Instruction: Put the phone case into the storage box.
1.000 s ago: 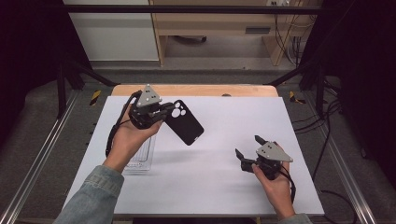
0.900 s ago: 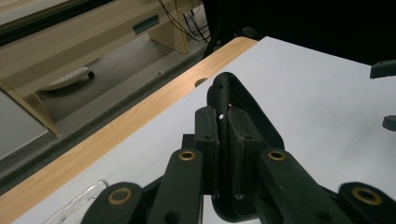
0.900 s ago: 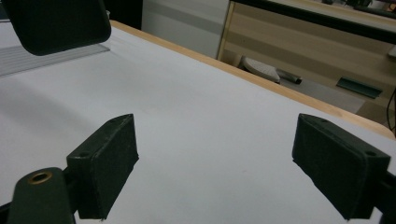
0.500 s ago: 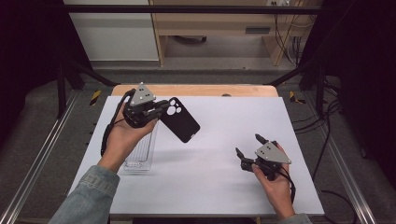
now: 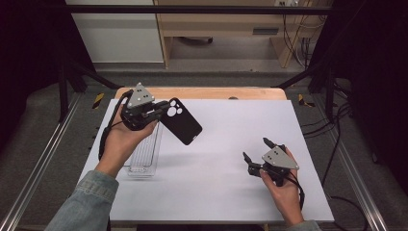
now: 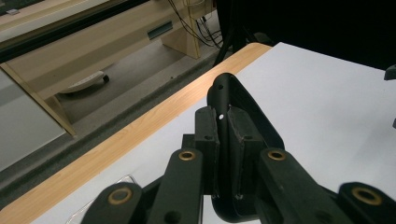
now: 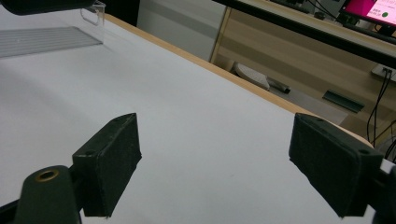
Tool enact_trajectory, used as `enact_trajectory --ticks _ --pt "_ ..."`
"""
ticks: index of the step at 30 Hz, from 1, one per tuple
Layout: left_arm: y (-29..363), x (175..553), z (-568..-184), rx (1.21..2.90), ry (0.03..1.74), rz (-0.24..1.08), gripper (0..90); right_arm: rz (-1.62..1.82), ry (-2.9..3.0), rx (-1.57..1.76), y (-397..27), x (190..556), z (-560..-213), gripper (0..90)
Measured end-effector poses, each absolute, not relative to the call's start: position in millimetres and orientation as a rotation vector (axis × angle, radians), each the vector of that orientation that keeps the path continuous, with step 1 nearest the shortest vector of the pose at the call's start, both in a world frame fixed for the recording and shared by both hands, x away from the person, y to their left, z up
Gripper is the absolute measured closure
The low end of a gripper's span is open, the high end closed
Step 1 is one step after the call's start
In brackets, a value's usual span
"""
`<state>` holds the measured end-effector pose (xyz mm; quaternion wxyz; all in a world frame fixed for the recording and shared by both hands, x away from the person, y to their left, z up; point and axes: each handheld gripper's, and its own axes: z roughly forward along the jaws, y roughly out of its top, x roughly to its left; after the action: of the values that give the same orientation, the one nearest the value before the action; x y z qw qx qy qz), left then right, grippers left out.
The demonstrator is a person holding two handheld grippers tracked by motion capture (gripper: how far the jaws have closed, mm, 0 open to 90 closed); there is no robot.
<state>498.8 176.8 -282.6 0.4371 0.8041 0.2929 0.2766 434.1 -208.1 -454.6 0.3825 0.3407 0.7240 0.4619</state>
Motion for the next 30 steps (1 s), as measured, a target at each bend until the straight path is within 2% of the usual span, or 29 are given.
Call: enact_trajectory --ticks 7,18,30 --pt "179 499 -280 2.001 0.727 0.697 82.8 1.173 1.859 0.873 -209 435 -456 16.5" --pt "188 498 -269 2.017 0.724 0.745 82.8 1.183 1.819 0.885 -211 434 -456 10.1" --pt "201 510 -261 2.028 0.743 0.788 82.8 1.229 1.793 0.915 -217 434 -459 8.4"
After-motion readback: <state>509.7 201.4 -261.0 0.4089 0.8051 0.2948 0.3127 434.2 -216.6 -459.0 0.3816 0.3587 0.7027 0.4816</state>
